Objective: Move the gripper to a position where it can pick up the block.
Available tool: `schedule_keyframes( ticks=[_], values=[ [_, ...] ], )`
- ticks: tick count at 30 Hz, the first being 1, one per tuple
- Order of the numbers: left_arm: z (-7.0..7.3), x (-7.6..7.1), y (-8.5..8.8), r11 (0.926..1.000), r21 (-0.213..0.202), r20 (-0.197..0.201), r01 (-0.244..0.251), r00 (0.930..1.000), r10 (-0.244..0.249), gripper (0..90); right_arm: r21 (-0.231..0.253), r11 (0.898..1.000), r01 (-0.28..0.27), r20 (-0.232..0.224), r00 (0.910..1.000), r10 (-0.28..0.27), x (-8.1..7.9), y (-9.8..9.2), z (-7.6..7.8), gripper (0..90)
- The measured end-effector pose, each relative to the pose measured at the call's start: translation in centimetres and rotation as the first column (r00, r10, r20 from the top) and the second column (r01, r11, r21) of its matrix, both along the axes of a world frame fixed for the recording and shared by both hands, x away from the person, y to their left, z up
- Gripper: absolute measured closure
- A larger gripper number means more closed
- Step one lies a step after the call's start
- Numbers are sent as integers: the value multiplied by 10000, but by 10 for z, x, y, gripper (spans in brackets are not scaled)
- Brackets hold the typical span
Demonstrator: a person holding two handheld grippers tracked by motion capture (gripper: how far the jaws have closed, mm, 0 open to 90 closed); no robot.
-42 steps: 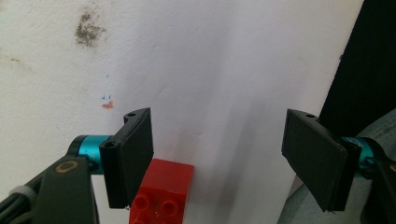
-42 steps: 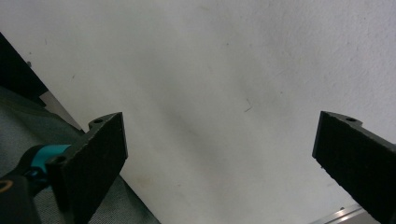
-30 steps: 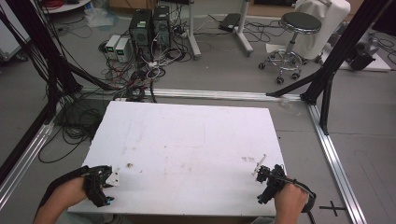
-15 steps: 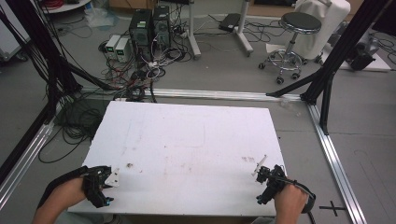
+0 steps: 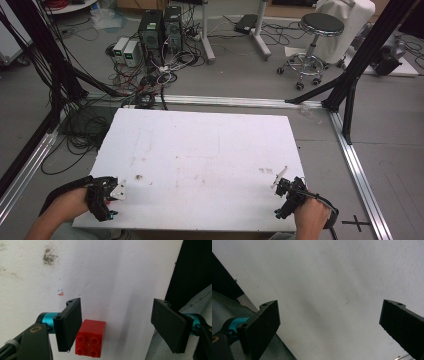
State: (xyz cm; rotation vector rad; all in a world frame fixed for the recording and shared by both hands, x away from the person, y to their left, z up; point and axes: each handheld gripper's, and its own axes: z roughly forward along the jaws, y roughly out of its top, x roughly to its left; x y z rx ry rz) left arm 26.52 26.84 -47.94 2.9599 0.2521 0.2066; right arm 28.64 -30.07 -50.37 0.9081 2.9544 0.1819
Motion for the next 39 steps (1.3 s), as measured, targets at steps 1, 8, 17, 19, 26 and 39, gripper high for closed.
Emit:
schedule_keyframes(
  ticks=[1,8,17,19,26,39],
  values=[
    [1,1,0,10000,25,-6,35,10000,-35,252,0,10000,18,0,10000,-18,0,0,0,23],
    [8,3,5,9997,170,5,154,9999,-155,252,70,10000,-44,-6,10000,44,0,0,0,23],
    [14,7,17,9998,190,-97,88,9999,-86,252,118,9999,-54,-8,10000,54,1,0,0,23],
    [15,9,22,9999,158,-110,0,9999,2,251,130,9999,-77,-25,10000,78,1,0,-1,23],
    [13,13,31,9992,355,-209,202,9996,-194,256,147,9998,-125,-52,9999,126,1,1,-2,23],
    [-5,24,37,9915,1012,-427,816,9961,-776,273,173,9998,-115,-93,9999,117,1,0,-3,23]
  ],
)
